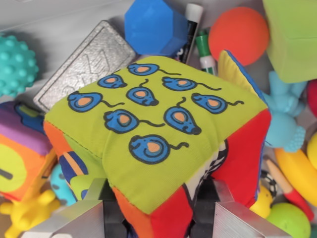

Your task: Pick an object from the bin

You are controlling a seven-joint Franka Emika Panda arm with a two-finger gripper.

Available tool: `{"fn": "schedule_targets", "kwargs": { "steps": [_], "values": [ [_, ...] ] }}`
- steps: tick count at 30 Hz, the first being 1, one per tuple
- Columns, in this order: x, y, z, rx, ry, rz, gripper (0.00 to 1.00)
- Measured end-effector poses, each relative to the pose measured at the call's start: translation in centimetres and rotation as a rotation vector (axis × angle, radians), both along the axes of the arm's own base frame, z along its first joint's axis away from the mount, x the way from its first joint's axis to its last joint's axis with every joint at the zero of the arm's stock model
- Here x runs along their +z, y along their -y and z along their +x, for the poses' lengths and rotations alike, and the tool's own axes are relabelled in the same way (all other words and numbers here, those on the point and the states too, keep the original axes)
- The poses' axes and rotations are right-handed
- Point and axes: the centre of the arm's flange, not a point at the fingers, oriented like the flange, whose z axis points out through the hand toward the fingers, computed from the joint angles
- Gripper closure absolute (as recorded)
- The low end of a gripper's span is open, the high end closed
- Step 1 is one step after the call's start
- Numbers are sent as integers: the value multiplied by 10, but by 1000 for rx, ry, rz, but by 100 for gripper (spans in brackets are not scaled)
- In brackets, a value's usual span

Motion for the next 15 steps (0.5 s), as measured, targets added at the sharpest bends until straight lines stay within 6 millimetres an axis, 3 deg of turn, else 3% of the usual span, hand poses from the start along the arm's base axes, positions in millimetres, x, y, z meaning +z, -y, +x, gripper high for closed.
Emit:
{"fn": "schedule_targets", "kwargs": {
  "steps": [15],
  "values": [
    [61,0,0,0,1,0,100]
  ]
}}
